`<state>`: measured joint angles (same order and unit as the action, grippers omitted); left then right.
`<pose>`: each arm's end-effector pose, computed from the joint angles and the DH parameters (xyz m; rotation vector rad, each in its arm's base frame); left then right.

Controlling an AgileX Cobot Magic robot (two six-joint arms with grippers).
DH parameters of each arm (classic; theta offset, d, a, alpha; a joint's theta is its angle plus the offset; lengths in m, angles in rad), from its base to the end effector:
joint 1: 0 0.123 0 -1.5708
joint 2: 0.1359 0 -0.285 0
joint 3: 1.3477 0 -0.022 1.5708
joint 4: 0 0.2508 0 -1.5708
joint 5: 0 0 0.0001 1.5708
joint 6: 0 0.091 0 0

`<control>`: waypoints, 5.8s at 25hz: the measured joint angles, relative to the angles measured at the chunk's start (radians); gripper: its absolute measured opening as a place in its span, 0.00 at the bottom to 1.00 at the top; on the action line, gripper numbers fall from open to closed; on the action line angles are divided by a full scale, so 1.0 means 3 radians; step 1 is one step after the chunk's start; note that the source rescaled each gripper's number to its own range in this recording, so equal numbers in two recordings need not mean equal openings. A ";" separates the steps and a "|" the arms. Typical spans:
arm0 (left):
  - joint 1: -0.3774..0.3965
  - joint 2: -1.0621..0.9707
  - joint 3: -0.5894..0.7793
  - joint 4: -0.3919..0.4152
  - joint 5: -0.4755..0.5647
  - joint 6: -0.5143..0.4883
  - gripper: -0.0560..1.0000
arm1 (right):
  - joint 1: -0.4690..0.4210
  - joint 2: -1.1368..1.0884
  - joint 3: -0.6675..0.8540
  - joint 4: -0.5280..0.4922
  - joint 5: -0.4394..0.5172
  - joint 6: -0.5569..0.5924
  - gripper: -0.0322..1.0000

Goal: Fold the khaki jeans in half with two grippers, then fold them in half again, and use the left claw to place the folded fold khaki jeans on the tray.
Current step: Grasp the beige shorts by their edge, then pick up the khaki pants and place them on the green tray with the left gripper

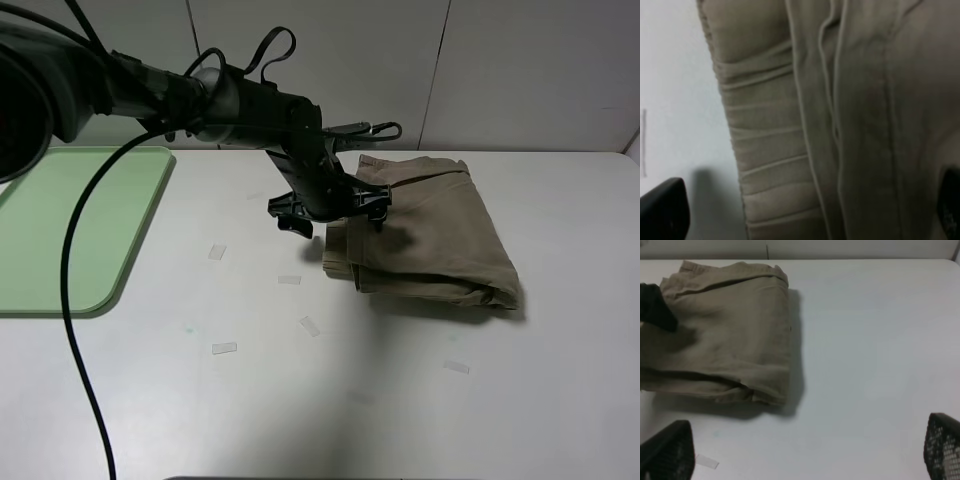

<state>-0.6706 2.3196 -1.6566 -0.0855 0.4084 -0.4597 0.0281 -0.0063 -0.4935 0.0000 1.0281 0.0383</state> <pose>0.3845 -0.3089 0.1097 0.1877 2.6273 -0.4899 -0.0037 -0.0001 0.2781 0.0103 2.0121 0.0423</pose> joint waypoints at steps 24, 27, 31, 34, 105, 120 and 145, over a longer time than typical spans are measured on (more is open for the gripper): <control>-0.0033 0.0355 -0.0619 0.0416 0.1016 -0.0338 0.99 | 0.0000 0.0000 0.0000 0.0021 0.0000 0.0000 1.00; -0.0033 0.0359 -0.0619 0.0495 0.1035 -0.0357 0.92 | 0.0000 0.0000 0.0000 0.0021 0.0000 0.0000 1.00; -0.0033 0.0366 -0.0619 0.0511 0.0998 -0.0361 0.76 | 0.0000 0.0000 0.0000 0.0021 0.0000 0.0000 1.00; -0.0033 0.0371 -0.0619 0.0511 0.0965 -0.0361 0.64 | 0.0000 0.0000 0.0000 0.0021 0.0000 0.0000 1.00; 0.2366 -0.1147 0.0451 0.1350 0.1943 0.1018 0.29 | 0.0000 0.0000 0.0000 0.0021 0.0000 -0.0003 1.00; 0.2679 -0.0919 0.0541 0.1558 0.1194 0.1104 0.29 | 0.0000 0.0000 0.0000 0.0024 0.0000 -0.0003 1.00; 0.2930 -0.0885 0.0544 0.1654 0.0970 0.1532 0.28 | 0.0000 0.0000 0.0000 0.0024 0.0000 -0.0003 1.00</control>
<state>0.2083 2.0542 -1.4934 0.4106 0.6992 0.0000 0.0281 -0.0063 -0.4935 0.0072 1.0281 0.0375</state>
